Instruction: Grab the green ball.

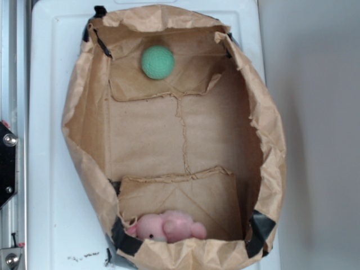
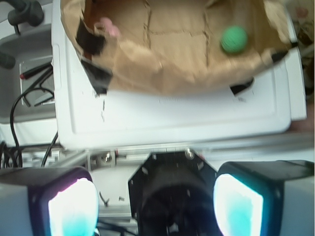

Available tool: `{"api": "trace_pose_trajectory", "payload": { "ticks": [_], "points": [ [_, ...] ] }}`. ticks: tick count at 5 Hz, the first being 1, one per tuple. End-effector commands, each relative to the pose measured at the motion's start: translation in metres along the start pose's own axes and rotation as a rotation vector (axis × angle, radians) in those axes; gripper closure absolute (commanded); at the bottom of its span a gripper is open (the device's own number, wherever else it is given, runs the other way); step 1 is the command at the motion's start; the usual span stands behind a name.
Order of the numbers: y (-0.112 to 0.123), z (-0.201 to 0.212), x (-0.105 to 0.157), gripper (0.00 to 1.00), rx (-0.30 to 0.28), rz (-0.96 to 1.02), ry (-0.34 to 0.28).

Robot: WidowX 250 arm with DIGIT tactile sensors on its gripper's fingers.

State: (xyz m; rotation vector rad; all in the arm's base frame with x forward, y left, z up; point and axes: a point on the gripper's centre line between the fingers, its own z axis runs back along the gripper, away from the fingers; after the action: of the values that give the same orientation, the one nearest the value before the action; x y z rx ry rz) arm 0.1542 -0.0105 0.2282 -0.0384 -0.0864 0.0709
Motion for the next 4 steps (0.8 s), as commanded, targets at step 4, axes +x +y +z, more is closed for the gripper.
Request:
{"api": "trace_pose_trajectory", "payload": {
  "ticks": [4],
  "points": [
    [0.059,-0.070,0.128,0.00,0.105,0.168,-0.070]
  ]
}}
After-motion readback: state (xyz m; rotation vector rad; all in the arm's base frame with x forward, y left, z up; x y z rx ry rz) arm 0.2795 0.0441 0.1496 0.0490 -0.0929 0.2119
